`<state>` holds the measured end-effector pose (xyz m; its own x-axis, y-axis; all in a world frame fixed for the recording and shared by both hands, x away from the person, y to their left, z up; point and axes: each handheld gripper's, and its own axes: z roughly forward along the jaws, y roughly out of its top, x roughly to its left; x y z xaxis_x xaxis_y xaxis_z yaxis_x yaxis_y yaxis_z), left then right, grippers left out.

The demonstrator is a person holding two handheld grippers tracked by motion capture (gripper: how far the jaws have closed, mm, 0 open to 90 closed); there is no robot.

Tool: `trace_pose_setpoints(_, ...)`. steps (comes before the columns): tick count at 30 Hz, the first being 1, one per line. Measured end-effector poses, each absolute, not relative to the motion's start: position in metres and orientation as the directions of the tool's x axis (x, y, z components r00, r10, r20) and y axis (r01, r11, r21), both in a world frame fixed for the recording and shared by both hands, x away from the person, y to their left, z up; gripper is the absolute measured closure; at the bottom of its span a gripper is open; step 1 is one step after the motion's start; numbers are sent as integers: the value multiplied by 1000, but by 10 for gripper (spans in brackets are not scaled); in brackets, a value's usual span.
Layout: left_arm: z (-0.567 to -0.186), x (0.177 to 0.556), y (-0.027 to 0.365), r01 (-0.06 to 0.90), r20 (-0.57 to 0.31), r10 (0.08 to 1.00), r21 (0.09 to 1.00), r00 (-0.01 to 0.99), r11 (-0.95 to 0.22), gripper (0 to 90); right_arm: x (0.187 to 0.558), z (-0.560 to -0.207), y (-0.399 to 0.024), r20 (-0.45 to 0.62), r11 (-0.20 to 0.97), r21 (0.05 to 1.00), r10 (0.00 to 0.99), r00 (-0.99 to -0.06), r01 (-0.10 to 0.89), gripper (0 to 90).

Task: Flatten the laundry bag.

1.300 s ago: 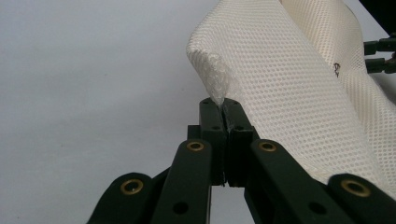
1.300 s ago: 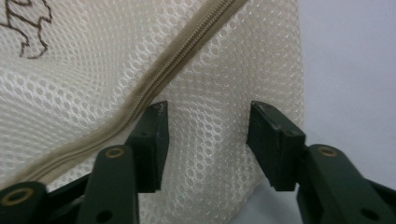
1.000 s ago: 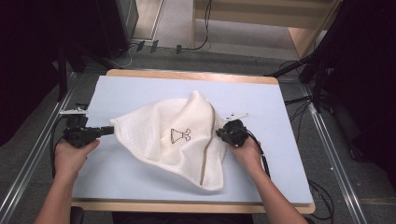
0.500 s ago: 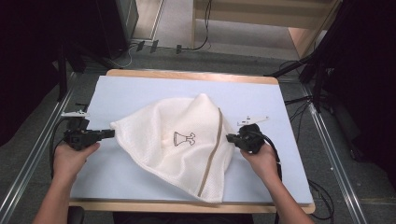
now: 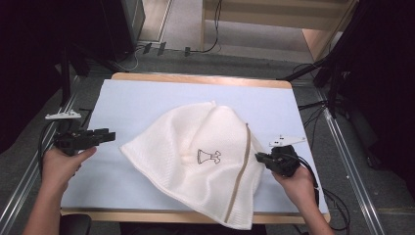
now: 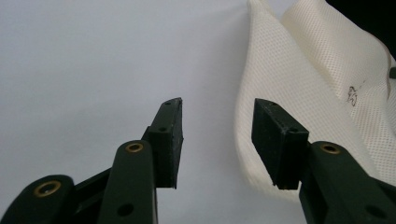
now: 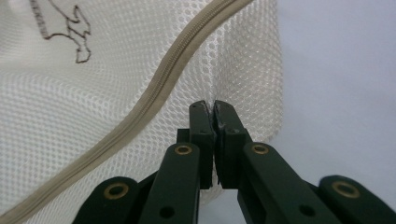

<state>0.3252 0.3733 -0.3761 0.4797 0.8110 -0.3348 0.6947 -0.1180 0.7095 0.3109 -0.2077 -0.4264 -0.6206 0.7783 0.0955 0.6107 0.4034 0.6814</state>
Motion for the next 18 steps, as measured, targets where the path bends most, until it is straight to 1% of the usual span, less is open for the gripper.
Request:
trace_pose_setpoints(3,-375,336,356,693,-323,796,703,512,-161,519,316,-434,-222,118,389,656,793,-598,646,883)
trace_pose_setpoints(6,-375,346,339,687,-308,781,698,543,-202,506,320,-439,-227,153,368,641,799,-582,673,861)
trace_pose_setpoints(8,-374,354,330,686,-303,772,692,559,-225,500,321,-439,-228,158,360,649,797,-582,670,806)
trace_pose_setpoints(10,-374,361,320,683,-306,761,692,572,-235,487,320,-437,-228,148,358,667,796,-587,654,728)
trace_pose_setpoints(14,-374,376,301,659,-280,745,702,606,-272,455,317,-429,-232,162,325,703,792,-588,632,646)
trace_pose_setpoints(16,-376,386,291,653,-275,734,699,621,-291,436,319,-426,-232,158,307,726,796,-584,615,571)
trace_pose_setpoints(18,-379,395,280,658,-278,727,687,628,-306,418,324,-424,-229,157,294,735,803,-575,611,519)
